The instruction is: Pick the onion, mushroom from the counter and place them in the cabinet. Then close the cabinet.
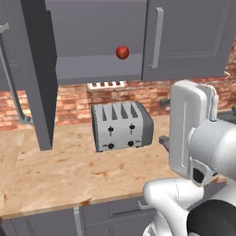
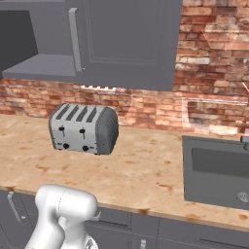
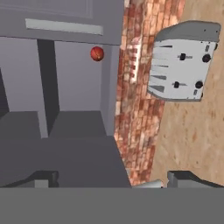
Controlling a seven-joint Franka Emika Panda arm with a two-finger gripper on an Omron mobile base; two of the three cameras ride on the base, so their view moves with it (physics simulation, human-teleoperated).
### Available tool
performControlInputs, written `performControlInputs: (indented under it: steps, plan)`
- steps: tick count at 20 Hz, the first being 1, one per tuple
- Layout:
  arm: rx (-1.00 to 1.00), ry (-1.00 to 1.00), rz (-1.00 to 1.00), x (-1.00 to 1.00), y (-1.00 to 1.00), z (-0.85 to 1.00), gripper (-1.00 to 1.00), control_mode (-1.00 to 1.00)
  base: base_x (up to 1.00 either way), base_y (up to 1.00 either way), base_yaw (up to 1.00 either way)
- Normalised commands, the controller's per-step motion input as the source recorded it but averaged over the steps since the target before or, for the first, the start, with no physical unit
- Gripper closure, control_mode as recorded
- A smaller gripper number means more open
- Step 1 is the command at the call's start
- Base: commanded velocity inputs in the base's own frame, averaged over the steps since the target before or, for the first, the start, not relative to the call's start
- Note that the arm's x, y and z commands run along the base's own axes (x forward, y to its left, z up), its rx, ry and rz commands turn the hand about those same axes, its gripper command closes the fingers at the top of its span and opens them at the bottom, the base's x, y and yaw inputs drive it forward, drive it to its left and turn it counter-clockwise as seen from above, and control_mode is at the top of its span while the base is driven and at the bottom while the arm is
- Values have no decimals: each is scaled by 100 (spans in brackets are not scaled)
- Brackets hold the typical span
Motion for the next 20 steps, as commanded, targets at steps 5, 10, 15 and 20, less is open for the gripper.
performControlInputs:
  steps: [5,10,15,20]
  plan:
    - [10,2,0,-59,0,-1,-100,-100,0,0,0]
    - [2,2,0,-60,23,-24,-100,-100,0,0,0]
    - [0,0,0,-37,65,-22,-100,-100,0,0,0]
    - [0,0,0,-19,62,-6,-100,-100,0,0,0]
